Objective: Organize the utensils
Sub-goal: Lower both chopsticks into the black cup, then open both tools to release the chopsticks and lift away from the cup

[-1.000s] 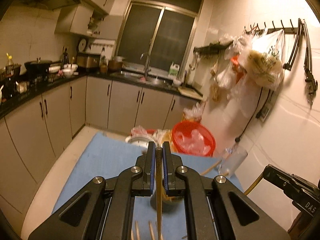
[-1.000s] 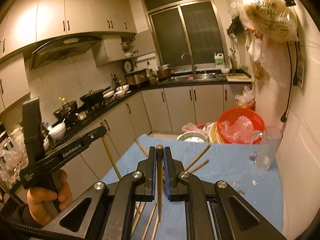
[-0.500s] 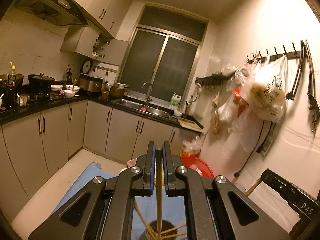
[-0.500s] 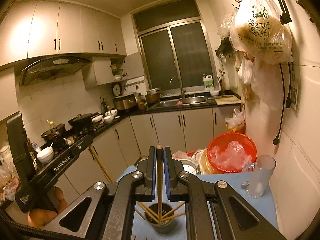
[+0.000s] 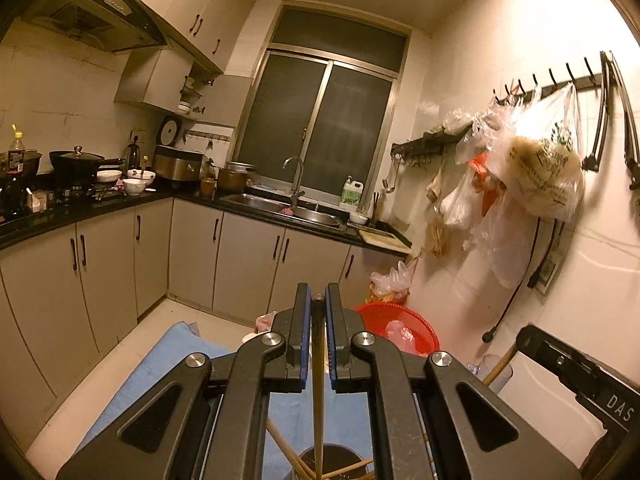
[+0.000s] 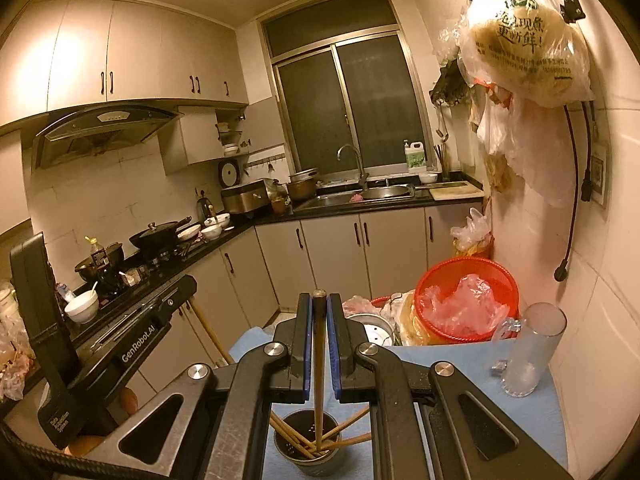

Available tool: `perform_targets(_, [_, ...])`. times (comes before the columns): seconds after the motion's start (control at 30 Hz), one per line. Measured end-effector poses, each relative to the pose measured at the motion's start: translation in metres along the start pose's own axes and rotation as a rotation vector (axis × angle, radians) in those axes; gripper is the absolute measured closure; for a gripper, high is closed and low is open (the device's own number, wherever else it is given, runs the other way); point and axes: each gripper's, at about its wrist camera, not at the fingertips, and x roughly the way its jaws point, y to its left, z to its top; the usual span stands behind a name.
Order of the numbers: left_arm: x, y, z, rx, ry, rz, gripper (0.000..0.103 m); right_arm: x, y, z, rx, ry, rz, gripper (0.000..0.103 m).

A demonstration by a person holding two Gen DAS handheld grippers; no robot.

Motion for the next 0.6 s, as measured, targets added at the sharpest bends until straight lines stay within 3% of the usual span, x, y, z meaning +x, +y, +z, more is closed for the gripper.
perform_targets(0.27, [0.0,-0.002,-0.019,0.028,0.031,-0.009,0.097,0.01,-0.008,-0.017,-0.001,0.04,0.002,0.096])
perform_targets(0.6, [0.009,0.006,-0.052,0.046,0.126,0.0,0.097,0.022,-0.015,-0.043,0.003,0.113,0.0,0.096])
